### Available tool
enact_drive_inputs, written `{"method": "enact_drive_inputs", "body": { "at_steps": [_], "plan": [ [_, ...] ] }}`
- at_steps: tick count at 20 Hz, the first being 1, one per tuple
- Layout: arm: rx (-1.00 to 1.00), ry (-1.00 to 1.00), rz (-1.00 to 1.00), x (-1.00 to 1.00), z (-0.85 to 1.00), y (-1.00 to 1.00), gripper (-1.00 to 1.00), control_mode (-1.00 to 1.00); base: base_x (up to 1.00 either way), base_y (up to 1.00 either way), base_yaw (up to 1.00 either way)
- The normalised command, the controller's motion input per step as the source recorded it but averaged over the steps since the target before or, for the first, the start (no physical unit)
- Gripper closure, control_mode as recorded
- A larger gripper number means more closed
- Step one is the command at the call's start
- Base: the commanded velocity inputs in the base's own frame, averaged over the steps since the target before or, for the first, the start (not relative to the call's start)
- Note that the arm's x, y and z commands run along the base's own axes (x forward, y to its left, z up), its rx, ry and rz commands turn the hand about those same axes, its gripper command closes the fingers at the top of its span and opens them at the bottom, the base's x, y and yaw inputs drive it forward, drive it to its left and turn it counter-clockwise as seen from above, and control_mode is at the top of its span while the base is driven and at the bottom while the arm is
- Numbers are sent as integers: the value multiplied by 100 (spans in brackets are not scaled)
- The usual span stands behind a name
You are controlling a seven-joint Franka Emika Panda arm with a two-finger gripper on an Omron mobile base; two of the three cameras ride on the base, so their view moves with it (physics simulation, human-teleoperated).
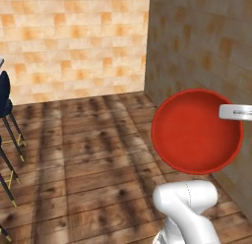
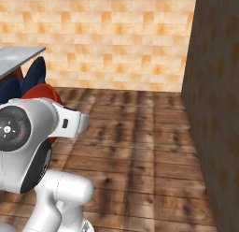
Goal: Move the bowls from the cabinet to the plates on the dining table.
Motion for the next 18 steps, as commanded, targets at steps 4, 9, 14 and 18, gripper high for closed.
{"method": "enact_drive_inputs", "body": {
  "at_steps": [4, 9, 14, 18],
  "plan": [
    [0, 0, 0, 0, 0, 0, 100, 100, 54, 0, 0],
    [0, 0, 0, 0, 0, 0, 100, 100, 80, 4, 0],
    [0, 0, 0, 0, 0, 0, 100, 100, 89, 8, 0],
    [0, 0, 0, 0, 0, 0, 100, 100, 92, 8, 0]
  ]
}}
